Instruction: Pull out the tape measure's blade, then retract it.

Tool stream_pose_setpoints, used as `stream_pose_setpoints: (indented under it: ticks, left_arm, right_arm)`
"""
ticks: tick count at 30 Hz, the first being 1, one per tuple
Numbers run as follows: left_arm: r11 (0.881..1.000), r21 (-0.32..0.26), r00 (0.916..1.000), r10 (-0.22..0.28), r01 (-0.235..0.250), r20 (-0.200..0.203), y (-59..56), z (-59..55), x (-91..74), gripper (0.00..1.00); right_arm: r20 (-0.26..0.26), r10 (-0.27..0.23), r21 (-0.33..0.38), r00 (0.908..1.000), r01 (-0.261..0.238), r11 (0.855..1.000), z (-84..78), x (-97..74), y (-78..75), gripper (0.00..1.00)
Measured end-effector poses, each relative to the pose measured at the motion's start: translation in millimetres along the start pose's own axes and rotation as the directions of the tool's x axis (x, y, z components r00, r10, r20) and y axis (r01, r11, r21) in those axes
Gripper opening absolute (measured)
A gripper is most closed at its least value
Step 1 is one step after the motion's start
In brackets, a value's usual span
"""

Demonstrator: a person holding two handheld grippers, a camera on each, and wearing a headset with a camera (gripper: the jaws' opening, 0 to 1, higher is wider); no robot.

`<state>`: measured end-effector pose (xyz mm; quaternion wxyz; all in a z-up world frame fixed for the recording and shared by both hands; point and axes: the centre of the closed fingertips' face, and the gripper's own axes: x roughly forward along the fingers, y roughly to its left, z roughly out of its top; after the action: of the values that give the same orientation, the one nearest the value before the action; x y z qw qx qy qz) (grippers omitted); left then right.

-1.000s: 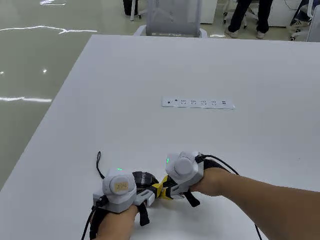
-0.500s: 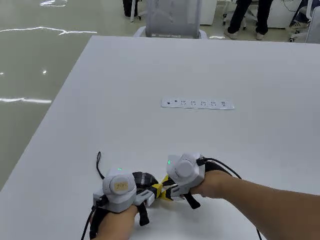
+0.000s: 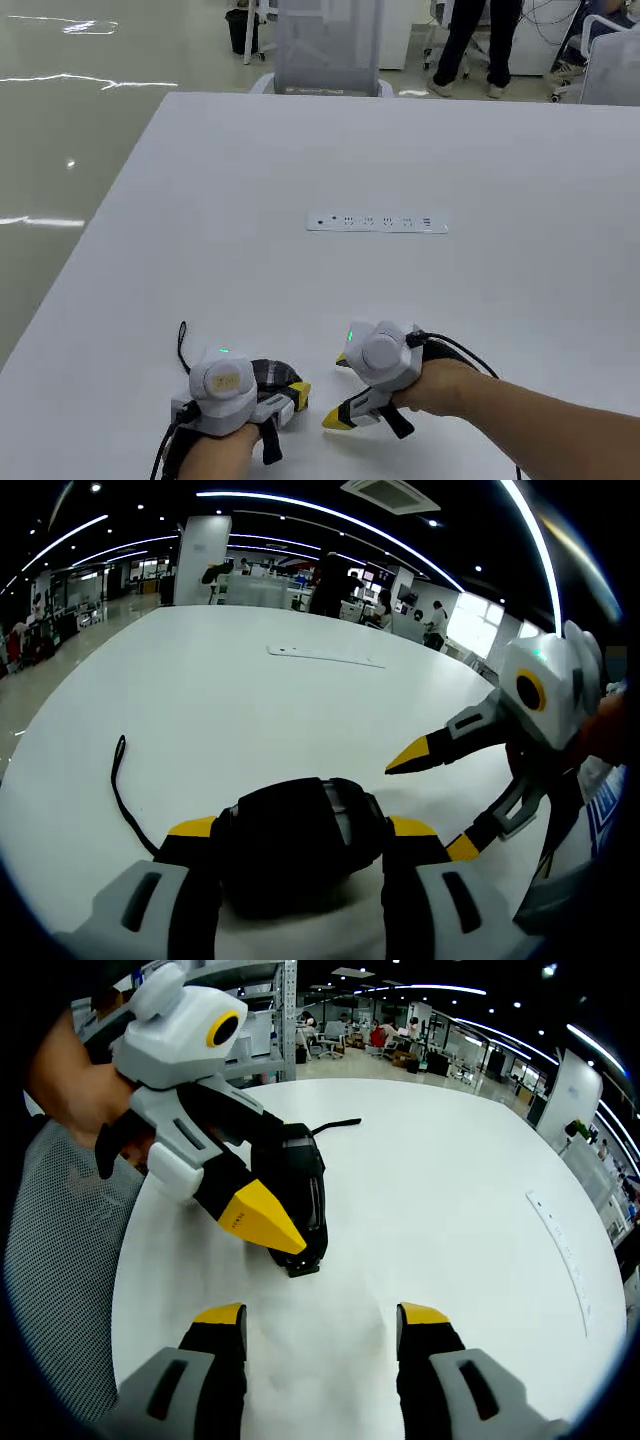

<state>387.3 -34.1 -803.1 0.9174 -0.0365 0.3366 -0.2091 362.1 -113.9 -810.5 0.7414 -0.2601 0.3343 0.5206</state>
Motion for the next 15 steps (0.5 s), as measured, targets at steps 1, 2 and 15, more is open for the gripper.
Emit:
stream_pose_setpoints:
  ticks: [1, 2, 15]
  left_arm:
    - [1.000, 0.011, 0.9999, -0.009, 0.010, -0.005, -0.9, -0.5, -0.3, 0.62]
    - [0.999, 0.039, 0.9999, -0.012, 0.012, 0.000, 0.1, 0.7, -1.8, 0.62]
    - [0.975, 0.146, 0.9850, -0.171, 0.166, 0.020, 24.7, 22.9, -42.5, 0.99]
  right_arm:
    - [0.013, -0.006, 0.021, 0.9999, 0.006, 1.000, 1.6, -4.0, 0.6, 0.67]
    - [0.020, -0.015, 0.039, 0.9997, 0.014, 0.999, 1.2, -8.9, -0.4, 0.71]
    - [0.107, -0.169, 0.220, 0.9798, 0.142, 0.965, -24.8, -63.3, -4.4, 0.98]
